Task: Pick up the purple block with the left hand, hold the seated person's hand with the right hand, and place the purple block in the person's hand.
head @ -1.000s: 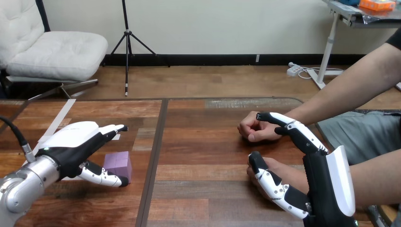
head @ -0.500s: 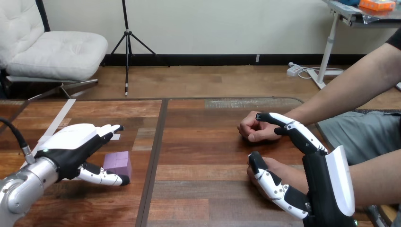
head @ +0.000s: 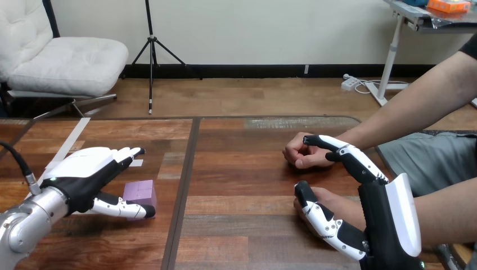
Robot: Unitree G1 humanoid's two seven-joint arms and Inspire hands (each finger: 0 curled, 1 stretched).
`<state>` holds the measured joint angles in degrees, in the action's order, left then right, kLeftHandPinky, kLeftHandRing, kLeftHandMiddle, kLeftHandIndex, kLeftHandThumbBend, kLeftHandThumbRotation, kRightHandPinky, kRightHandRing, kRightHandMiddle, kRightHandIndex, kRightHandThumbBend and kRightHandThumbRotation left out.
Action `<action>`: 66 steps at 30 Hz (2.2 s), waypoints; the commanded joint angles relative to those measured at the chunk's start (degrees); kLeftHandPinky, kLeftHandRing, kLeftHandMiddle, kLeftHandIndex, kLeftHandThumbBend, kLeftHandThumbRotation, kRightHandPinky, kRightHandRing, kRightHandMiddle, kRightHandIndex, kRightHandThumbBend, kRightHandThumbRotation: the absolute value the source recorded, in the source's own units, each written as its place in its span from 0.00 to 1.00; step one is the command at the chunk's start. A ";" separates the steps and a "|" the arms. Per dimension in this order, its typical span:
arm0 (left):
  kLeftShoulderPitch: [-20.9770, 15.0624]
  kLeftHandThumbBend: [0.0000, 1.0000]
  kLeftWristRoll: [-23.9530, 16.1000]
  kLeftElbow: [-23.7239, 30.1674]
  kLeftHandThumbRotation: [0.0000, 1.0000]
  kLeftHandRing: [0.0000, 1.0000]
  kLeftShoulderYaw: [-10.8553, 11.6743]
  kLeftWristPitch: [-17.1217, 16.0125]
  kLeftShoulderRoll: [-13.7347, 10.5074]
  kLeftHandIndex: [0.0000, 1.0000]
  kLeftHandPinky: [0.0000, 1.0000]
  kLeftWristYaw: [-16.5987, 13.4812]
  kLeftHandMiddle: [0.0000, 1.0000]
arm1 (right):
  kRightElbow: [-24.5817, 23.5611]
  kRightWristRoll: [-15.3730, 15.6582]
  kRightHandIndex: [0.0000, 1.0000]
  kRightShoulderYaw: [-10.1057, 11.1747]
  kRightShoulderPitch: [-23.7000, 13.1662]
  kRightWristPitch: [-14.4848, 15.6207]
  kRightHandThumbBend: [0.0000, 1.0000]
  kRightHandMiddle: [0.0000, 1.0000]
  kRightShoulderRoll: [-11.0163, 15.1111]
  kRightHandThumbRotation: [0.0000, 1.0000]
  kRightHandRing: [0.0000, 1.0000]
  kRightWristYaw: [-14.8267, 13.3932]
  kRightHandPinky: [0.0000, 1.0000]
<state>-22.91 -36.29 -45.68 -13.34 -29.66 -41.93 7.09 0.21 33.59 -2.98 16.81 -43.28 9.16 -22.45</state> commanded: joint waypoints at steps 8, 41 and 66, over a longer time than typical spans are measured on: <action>-6.50 0.83 1.74 -3.98 0.62 0.98 -0.15 -1.45 1.03 0.98 0.94 -0.69 0.98 | -2.61 -0.22 0.74 0.71 -1.99 0.14 0.40 0.77 0.31 0.46 0.77 -0.08 0.70; -11.15 0.85 3.74 -13.95 0.62 0.94 -0.77 -7.22 3.29 0.95 0.88 0.54 0.95 | -3.28 0.09 0.75 0.80 -1.83 0.82 0.40 0.77 0.67 0.48 0.77 0.07 0.70; -13.12 0.86 3.15 -17.37 0.54 0.88 -2.14 -7.49 5.16 0.91 0.82 -0.01 0.90 | -3.95 0.02 0.74 0.88 -1.74 1.84 0.40 0.78 0.54 0.49 0.78 0.68 0.71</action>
<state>-30.53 -33.43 -62.50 -14.78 -36.92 -37.64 7.98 -0.30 34.10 -2.80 16.82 -41.79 9.28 -21.98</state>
